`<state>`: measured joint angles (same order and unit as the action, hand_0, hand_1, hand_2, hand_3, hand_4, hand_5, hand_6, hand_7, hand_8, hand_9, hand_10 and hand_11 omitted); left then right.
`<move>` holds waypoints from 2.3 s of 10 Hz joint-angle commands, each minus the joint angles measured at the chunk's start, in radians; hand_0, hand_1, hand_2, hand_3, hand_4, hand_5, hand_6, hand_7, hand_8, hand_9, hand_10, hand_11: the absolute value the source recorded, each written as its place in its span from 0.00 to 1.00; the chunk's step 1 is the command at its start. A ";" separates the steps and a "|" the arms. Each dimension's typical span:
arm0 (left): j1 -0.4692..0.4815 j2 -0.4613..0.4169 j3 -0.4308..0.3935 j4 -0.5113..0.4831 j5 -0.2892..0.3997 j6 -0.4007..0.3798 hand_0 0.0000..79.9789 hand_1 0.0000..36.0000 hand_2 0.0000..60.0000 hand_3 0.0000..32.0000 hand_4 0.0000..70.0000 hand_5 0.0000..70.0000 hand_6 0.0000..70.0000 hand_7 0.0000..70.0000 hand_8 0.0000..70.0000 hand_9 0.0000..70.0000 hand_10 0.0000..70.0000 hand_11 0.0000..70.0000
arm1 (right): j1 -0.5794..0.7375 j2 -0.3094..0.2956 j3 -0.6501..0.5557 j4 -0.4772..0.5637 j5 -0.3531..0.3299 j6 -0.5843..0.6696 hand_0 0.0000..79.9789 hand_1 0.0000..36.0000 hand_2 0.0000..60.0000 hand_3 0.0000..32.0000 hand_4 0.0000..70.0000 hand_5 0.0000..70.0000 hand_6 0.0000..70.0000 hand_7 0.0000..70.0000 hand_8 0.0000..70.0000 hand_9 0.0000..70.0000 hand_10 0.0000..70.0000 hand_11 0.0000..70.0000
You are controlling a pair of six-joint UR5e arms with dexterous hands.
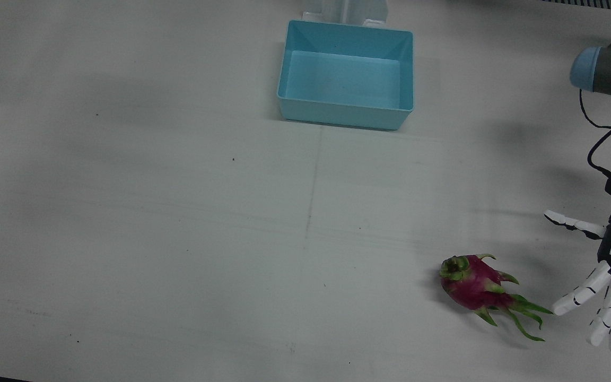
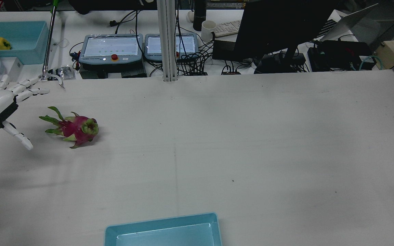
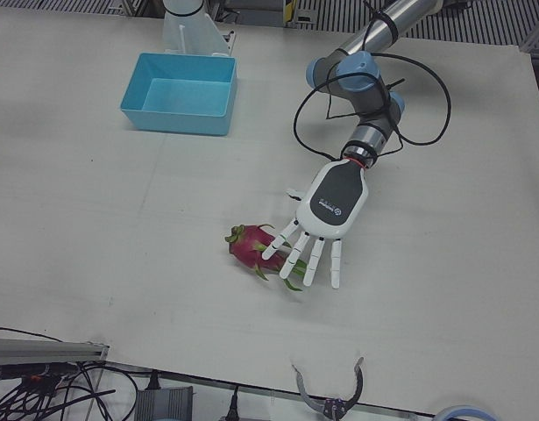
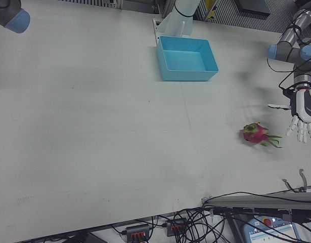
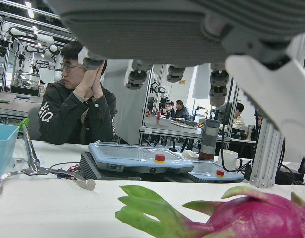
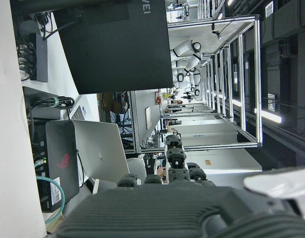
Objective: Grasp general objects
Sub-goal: 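Move the left hand toward the pink dragon fruit, fingers open, then close the left hand's fingers around the pink dragon fruit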
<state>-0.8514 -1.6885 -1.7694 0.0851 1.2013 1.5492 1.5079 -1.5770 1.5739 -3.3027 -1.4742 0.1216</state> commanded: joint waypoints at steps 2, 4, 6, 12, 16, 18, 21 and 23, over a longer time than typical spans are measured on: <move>0.012 -0.121 0.164 0.001 -0.012 0.008 0.58 0.26 0.08 0.71 0.00 0.19 0.01 0.10 0.20 0.02 0.00 0.00 | 0.000 0.000 -0.002 0.000 0.000 0.000 0.00 0.00 0.00 0.00 0.00 0.00 0.00 0.00 0.00 0.00 0.00 0.00; 0.012 -0.152 0.214 -0.002 -0.014 0.008 0.58 0.26 0.09 0.71 0.00 0.20 0.02 0.11 0.20 0.02 0.00 0.00 | 0.000 0.000 -0.002 0.000 0.000 0.001 0.00 0.00 0.00 0.00 0.00 0.00 0.00 0.00 0.00 0.00 0.00 0.00; 0.025 -0.157 0.212 -0.001 -0.014 0.081 0.58 0.26 0.09 0.76 0.00 0.21 0.01 0.10 0.20 0.02 0.00 0.00 | 0.000 0.000 -0.002 0.000 0.000 0.000 0.00 0.00 0.00 0.00 0.00 0.00 0.00 0.00 0.00 0.00 0.00 0.00; 0.112 -0.172 0.211 0.036 -0.035 0.132 0.57 0.26 0.09 0.88 0.00 0.19 0.00 0.08 0.19 0.01 0.00 0.00 | 0.000 0.000 -0.002 0.000 -0.001 0.001 0.00 0.00 0.00 0.00 0.00 0.00 0.00 0.00 0.00 0.00 0.00 0.00; 0.158 -0.186 0.209 0.057 -0.080 0.132 0.57 0.26 0.10 0.88 0.00 0.21 0.00 0.09 0.19 0.01 0.00 0.00 | 0.000 0.000 -0.002 0.000 0.000 0.001 0.00 0.00 0.00 0.00 0.00 0.00 0.00 0.00 0.00 0.00 0.00 0.00; 0.155 -0.204 0.197 0.106 -0.080 0.131 0.57 0.25 0.10 0.82 0.00 0.21 0.00 0.09 0.19 0.02 0.00 0.00 | 0.000 0.000 -0.002 0.000 0.000 0.000 0.00 0.00 0.00 0.00 0.00 0.00 0.00 0.00 0.00 0.00 0.00 0.00; 0.121 -0.244 0.167 0.186 -0.080 0.115 0.56 0.23 0.09 0.82 0.00 0.19 0.00 0.07 0.19 0.01 0.00 0.00 | 0.000 0.000 -0.002 0.000 0.000 0.000 0.00 0.00 0.00 0.00 0.00 0.00 0.00 0.00 0.00 0.00 0.00 0.00; 0.100 -0.244 0.169 0.173 -0.081 0.118 0.54 0.22 0.09 0.85 0.00 0.19 0.00 0.07 0.19 0.01 0.00 0.00 | 0.000 0.000 -0.002 0.000 0.000 0.000 0.00 0.00 0.00 0.00 0.00 0.00 0.00 0.00 0.00 0.00 0.00 0.00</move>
<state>-0.7243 -1.9250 -1.5950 0.2508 1.1210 1.6687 1.5079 -1.5769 1.5727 -3.3027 -1.4742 0.1212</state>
